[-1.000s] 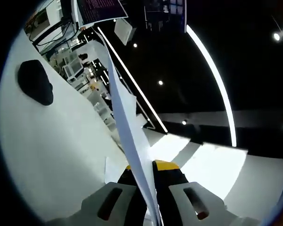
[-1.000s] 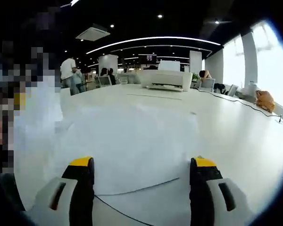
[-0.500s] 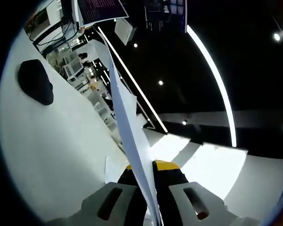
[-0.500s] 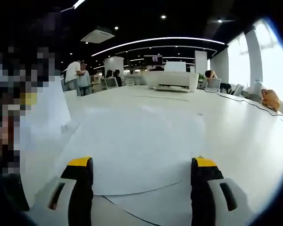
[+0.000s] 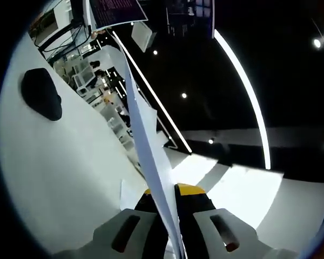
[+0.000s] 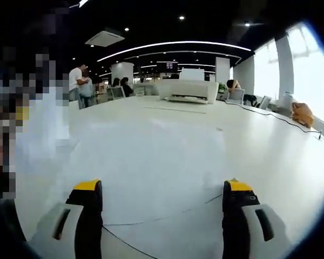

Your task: Organize the stack of printing papers by aligning and flattening the scattered papers on the table

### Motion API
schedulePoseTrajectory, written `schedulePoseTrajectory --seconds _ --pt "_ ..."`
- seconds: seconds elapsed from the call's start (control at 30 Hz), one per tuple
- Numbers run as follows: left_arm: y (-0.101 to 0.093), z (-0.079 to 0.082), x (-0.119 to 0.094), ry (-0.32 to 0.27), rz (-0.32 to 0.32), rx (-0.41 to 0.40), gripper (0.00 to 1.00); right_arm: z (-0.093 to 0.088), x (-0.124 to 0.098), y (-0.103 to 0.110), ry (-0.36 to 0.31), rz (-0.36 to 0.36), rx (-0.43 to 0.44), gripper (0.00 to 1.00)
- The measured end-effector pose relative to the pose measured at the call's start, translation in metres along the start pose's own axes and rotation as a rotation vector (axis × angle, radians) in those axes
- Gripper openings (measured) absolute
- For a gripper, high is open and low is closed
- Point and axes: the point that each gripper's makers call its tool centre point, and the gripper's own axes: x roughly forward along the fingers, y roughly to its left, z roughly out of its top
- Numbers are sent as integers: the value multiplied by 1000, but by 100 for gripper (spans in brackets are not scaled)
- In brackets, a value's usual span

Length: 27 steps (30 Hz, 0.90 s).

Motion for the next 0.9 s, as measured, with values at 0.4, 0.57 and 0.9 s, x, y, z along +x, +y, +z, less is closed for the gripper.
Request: schedulePoseTrajectory --seconds 0.4,0.57,0.9 --pt "0 0 0 -1 2 6 6 -4 -6 -3 6 -14 5 89" --pt "-1 0 -1 -8 2 0 6 -4 -6 -2 1 -7 1 86" --pt "-1 0 -1 -8 2 0 6 -4 -6 -1 -19 -4 -29 84"
